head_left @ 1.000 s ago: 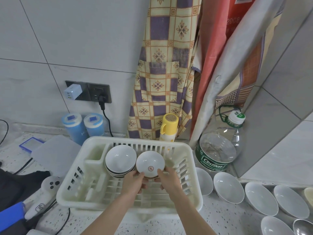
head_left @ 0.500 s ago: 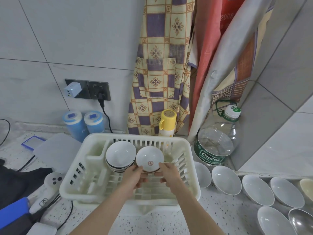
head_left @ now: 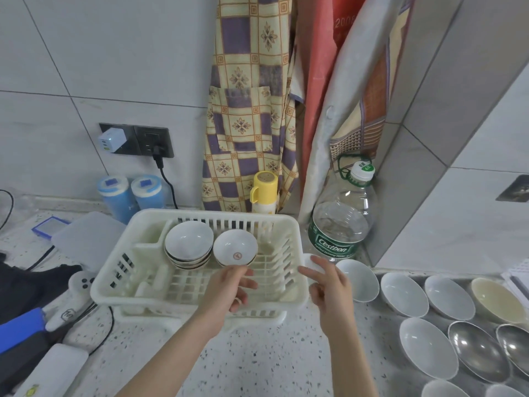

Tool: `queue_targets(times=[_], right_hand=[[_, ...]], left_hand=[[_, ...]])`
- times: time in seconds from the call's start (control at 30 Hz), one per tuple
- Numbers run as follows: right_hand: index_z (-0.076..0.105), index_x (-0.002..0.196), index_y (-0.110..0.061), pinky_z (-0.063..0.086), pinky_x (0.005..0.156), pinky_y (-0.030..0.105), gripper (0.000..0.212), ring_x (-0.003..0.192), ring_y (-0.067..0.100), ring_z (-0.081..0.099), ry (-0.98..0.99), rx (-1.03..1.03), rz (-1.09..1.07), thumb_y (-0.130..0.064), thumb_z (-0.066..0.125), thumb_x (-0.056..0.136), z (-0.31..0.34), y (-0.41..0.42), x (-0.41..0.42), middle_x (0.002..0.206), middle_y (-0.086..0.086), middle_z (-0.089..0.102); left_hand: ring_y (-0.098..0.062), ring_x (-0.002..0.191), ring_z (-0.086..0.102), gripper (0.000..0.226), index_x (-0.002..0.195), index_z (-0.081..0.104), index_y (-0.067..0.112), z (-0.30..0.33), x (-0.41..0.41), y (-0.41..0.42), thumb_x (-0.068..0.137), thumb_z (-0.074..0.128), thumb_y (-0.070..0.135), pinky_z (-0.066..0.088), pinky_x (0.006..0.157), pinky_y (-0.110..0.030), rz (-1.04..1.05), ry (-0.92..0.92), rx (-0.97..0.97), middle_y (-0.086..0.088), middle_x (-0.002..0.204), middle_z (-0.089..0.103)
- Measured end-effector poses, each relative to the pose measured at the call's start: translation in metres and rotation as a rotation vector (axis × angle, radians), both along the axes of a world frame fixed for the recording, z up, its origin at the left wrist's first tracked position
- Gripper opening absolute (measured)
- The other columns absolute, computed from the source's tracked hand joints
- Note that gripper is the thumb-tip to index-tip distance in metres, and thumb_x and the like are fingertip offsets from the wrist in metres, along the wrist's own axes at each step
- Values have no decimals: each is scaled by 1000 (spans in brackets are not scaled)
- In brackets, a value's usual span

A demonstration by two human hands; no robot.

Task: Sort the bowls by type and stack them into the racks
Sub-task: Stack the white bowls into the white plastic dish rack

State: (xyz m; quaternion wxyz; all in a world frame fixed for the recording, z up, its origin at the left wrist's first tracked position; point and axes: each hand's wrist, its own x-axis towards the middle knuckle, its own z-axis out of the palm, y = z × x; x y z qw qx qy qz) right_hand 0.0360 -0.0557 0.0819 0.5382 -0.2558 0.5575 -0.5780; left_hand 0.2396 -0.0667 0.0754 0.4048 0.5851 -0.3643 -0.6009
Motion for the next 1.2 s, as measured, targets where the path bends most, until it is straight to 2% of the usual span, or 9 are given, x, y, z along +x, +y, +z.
queue_targets(times=[0.23, 0.4, 0.53, 0.6, 0.73, 0.83, 0.97, 1.07, 1.2], right_hand=[[64, 106, -7, 24, 35, 18, 25, 44, 13, 27, -93, 199, -194, -28, 57, 94, -35, 38, -64, 85, 11, 77], [63, 106, -8, 24, 35, 19, 21, 44, 12, 31, -65, 343, -137, -23, 60, 92, -57, 45, -97, 88, 10, 77], [60, 103, -12, 24, 33, 17, 11, 48, 14, 34, -27, 447, -57, -20, 55, 97, -72, 37, -118, 92, 9, 77], [57, 98, -15, 24, 33, 17, 6, 50, 15, 36, -17, 469, -30, -19, 53, 98, -79, 32, -127, 96, 9, 75], [59, 101, -21, 24, 36, 18, 7, 50, 14, 41, 4, 485, 11, -23, 54, 96, -92, 17, -139, 98, 5, 75], [62, 106, -19, 23, 39, 20, 17, 48, 13, 43, 30, 476, 33, -30, 58, 94, -102, 2, -142, 98, 6, 74], [55, 113, -17, 27, 39, 19, 24, 52, 15, 47, 26, 511, 8, -31, 57, 94, -111, -16, -143, 99, 5, 74], [52, 118, -15, 30, 41, 21, 26, 55, 16, 45, 16, 530, -48, -22, 56, 93, -117, -23, -142, 95, 4, 73], [55, 110, -10, 29, 45, 24, 20, 53, 15, 39, 7, 526, -115, -14, 53, 90, -120, -25, -141, 96, 12, 75]], left_hand=[[-14, 47, 52, 31, 86, 69, 11, -7, -76, 40, 90, 54, 38, 29, 41, -19, -332, -19, -5, -6, 76, 75], [-14, 48, 55, 32, 90, 67, 11, -36, -136, 50, 91, 48, 37, 31, 42, -20, -505, -72, 138, -1, 74, 74], [-13, 50, 56, 23, 106, 61, 15, -64, -171, 33, 95, 51, 33, 32, 43, -21, -314, -62, 333, -3, 87, 77], [-13, 50, 58, 18, 106, 58, 19, -74, -184, 21, 96, 53, 33, 32, 42, -20, -164, 1, 403, -5, 94, 77], [-14, 48, 60, 16, 104, 54, 20, -87, -198, -2, 97, 56, 35, 31, 37, -18, 62, 147, 472, -6, 91, 76], [-14, 51, 62, 22, 106, 58, 17, -97, -203, -14, 96, 58, 36, 36, 40, -18, 154, 125, 448, -5, 92, 77], [-13, 49, 62, 18, 104, 60, 17, -111, -207, -30, 98, 54, 34, 40, 44, -21, 276, 124, 389, -6, 91, 77], [-15, 52, 60, 11, 102, 58, 20, -120, -208, -37, 100, 47, 22, 40, 43, -24, 348, 133, 361, -6, 83, 77], [-13, 54, 55, 16, 100, 56, 24, -124, -208, -38, 96, 45, 14, 40, 44, -23, 357, 129, 343, -7, 80, 76]])
